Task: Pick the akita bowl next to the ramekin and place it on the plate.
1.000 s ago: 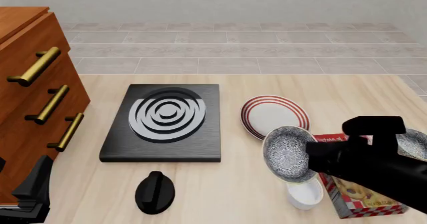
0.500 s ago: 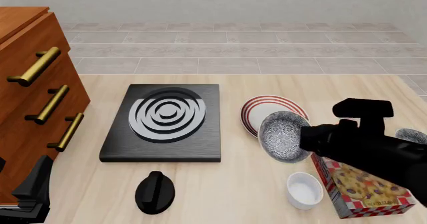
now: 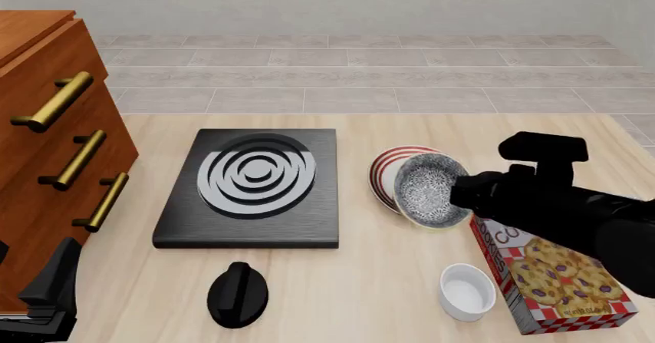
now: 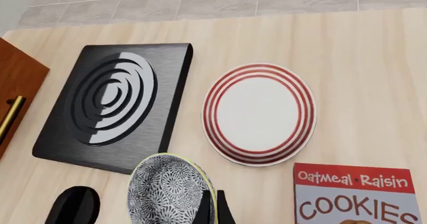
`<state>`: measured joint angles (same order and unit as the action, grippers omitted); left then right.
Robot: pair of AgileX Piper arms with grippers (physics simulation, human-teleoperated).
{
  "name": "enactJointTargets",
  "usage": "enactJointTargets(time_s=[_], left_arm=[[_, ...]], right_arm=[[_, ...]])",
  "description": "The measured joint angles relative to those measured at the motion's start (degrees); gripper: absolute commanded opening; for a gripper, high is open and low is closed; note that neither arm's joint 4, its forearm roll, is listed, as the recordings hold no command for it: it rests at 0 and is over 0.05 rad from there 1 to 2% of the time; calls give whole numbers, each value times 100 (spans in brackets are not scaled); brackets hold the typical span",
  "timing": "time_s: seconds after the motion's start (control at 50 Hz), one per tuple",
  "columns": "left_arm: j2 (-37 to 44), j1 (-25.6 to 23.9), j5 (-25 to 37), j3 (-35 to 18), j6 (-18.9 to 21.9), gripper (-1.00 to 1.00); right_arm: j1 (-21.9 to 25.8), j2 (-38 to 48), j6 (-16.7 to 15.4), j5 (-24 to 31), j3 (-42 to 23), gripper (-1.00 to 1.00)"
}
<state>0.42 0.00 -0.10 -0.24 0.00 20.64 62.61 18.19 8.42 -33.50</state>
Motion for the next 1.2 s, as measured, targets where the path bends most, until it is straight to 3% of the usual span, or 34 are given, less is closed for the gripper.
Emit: enactJointTargets(time_s=[1.2], left_arm=[[0, 0, 0, 0, 0, 100]], right_arm=[[-559, 936, 6, -762, -119, -100]])
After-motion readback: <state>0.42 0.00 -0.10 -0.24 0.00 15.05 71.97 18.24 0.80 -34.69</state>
